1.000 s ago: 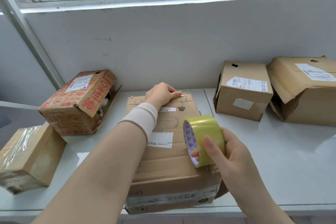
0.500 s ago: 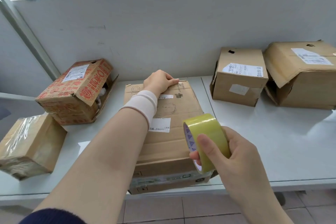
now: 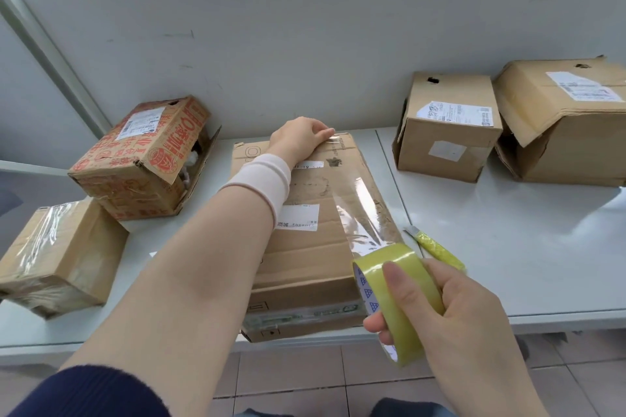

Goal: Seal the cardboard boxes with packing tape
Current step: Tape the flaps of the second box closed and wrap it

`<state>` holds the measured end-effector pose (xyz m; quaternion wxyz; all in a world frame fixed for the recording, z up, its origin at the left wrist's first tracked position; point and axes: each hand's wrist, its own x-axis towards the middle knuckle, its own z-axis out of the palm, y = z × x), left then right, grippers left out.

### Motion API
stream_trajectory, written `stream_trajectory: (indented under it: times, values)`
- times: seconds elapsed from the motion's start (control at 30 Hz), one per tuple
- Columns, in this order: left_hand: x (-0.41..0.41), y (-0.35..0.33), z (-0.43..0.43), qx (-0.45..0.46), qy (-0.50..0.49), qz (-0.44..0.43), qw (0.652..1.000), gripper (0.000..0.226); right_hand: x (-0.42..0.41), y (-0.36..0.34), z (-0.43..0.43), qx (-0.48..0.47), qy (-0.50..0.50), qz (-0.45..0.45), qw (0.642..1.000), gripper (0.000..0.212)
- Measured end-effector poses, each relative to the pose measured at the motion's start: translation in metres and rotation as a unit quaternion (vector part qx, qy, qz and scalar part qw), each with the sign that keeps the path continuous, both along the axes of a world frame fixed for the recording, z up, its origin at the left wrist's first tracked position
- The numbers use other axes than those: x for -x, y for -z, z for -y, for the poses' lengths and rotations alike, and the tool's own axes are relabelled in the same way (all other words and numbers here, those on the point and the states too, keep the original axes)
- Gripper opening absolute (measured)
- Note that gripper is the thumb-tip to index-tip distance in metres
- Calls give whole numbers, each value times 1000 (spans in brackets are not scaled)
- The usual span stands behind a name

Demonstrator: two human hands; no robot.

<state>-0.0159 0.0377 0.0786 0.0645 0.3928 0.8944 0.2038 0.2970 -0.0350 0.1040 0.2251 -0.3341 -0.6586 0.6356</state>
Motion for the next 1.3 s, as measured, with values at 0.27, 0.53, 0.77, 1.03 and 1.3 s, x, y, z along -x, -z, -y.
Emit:
stream_trajectory:
  times: [0.27,0.53,0.77,1.03,1.3]
  values:
    - [-58,-2,66,-15,222,36,974,45,2,3,-2,-20,-54,-37,998,42]
    - [-70,11,82,-56,193,81,976,43,-24,30,11,-71,-146,-81,983,29]
    - [-68,16,75,14,197,35,980,45,-27,41,25,-35,-69,-82,994,30]
    - [-70,14,76,38,182,0,983,45,-28,58,23,-18,-76,-54,995,29]
    - [-126,-3,101,73,320,-39,944,52,-20,62,18,-35,-96,-77,992,23]
